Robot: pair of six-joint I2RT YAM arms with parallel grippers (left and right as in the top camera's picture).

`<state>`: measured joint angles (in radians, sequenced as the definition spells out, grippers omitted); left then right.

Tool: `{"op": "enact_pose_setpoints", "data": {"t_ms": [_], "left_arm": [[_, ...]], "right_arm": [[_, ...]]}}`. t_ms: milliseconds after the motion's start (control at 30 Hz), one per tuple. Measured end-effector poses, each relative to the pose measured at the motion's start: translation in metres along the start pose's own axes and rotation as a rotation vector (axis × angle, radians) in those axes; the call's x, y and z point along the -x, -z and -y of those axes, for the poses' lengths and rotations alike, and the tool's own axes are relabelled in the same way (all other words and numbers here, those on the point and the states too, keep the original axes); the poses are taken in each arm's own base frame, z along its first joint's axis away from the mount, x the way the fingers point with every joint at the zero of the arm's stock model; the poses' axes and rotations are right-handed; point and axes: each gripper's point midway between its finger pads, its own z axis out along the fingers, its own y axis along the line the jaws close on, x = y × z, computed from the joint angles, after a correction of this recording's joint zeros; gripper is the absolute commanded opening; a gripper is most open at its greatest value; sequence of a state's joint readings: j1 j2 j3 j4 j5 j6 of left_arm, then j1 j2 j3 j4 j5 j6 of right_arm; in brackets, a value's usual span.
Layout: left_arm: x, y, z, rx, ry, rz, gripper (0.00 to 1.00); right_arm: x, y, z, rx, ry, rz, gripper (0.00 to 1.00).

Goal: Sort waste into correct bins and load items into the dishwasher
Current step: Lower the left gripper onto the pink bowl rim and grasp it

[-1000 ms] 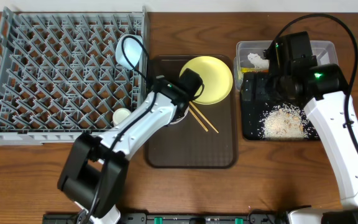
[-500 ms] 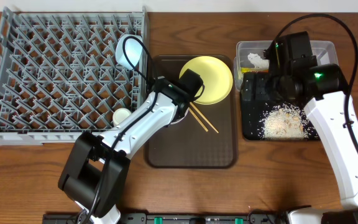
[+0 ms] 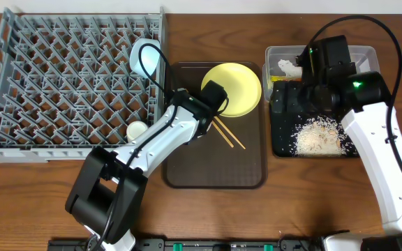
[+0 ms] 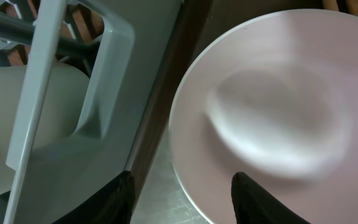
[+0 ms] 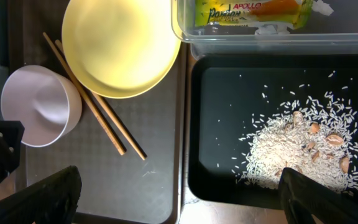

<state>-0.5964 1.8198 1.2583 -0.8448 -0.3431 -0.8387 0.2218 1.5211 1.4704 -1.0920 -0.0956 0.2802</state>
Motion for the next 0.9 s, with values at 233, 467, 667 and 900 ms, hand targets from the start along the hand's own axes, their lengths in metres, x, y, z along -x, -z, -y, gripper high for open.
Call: {"op": "enact_pose_setpoints", "data": {"t_ms": [233,467,667,900], "left_arm": [[-0.008,-0.009,-0.004,0.01,-0.003,-0.008,0.52],[-0.006,-0.009,-0.002,0.002,0.002,-0.001,0.52],[-0.007,-0.012,-0.001,0.006,0.0,-0.004,0.52],[-0.011,-0.022,0.0,0.025,-0.011,-0.019,0.5]], "right_arm": [[0.0,0.0,0.0,0.0,0.0,0.0,0.99],[0.0,0.0,0.0,0.0,0.0,0.0,0.99],[0.0,0.0,0.0,0.0,0.0,0.0,0.99],[0.0,0.0,0.0,0.0,0.0,0.0,0.99]]}}
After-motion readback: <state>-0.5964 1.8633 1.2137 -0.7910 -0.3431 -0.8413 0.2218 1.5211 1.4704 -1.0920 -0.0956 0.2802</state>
